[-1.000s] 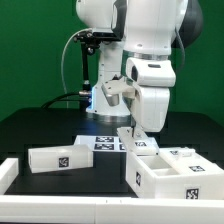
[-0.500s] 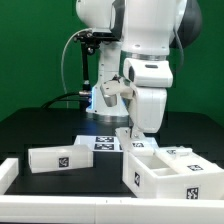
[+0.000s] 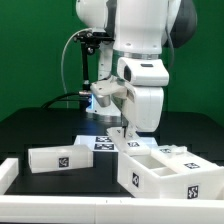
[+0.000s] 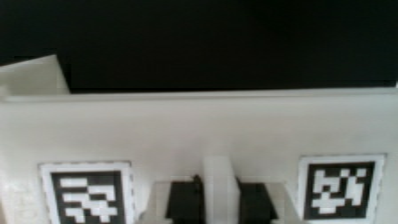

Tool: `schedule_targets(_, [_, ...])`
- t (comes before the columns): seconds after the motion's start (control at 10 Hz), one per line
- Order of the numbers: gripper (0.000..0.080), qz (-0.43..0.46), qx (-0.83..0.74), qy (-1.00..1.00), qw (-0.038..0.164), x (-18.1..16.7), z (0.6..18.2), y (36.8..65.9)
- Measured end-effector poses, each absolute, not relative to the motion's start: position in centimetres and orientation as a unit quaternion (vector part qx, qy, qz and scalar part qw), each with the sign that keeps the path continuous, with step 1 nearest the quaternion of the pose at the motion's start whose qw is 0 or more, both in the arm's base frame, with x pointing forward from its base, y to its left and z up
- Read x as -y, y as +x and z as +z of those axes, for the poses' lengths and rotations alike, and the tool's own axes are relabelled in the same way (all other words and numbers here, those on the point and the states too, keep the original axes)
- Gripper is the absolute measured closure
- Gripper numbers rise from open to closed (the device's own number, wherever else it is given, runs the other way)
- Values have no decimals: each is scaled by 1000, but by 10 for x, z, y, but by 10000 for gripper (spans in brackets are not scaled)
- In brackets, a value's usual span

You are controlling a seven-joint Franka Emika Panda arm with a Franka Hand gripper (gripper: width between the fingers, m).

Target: Assemble cabinet

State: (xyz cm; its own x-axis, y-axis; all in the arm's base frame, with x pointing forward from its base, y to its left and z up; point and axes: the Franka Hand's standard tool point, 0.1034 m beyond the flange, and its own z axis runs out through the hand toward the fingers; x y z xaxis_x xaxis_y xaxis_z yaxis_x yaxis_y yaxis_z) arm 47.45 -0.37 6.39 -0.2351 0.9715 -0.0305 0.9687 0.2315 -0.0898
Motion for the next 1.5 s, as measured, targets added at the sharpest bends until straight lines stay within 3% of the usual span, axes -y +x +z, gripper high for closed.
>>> schedule_targets(0.8, [732,44,797,-602,19,7,63,473])
schedule_targets(1.2, [732,52,824,-563,38,2,64,485])
schedule_targets(1.5, [732,50,816,-574,35,-8,60,504])
